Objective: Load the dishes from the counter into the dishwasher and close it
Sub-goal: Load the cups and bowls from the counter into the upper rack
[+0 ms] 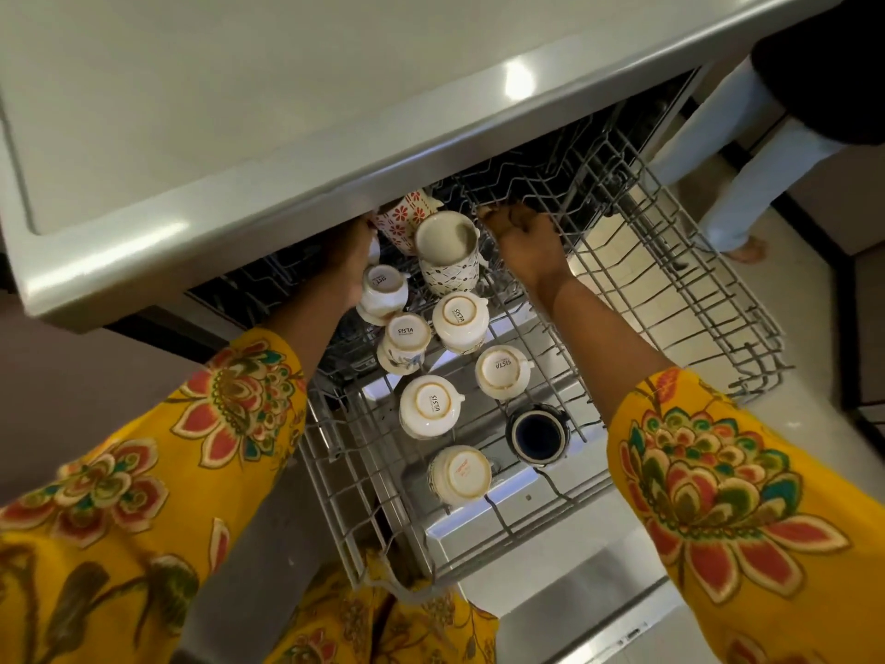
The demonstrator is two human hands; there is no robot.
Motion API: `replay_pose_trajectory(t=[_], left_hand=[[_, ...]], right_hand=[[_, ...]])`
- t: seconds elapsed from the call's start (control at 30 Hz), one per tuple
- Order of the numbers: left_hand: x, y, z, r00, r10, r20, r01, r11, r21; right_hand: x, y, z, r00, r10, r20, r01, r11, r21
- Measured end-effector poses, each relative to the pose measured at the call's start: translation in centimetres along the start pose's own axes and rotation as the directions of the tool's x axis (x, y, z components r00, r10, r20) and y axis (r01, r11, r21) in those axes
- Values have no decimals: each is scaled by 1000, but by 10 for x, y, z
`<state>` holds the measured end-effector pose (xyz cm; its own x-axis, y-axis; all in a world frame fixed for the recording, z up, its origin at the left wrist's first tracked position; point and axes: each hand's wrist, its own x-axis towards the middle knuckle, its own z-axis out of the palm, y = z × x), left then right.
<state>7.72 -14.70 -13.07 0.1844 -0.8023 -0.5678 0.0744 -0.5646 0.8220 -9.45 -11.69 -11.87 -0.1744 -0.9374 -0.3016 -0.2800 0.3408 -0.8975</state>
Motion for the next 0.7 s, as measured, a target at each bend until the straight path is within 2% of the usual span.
replay_pose_trajectory(t=[0.13, 0.33, 0.53, 0.7], left_hand=[[-18, -16, -16, 999, 45, 7, -44, 993, -113], [-74, -20, -28, 998, 26, 54, -12, 971, -237], [-125, -11, -61, 999, -35, -25, 22, 919, -393], [-168, -4, -102, 994, 37, -104, -78, 903, -423]], right_hand=[[-21, -5, 2, 999, 50, -18, -50, 999, -8], [-66, -17, 28, 993, 121, -12, -120, 989, 82], [-126, -35, 58, 987, 99, 126, -104, 994, 31], [-178, -66, 90, 970, 62, 235, -76, 996, 53]])
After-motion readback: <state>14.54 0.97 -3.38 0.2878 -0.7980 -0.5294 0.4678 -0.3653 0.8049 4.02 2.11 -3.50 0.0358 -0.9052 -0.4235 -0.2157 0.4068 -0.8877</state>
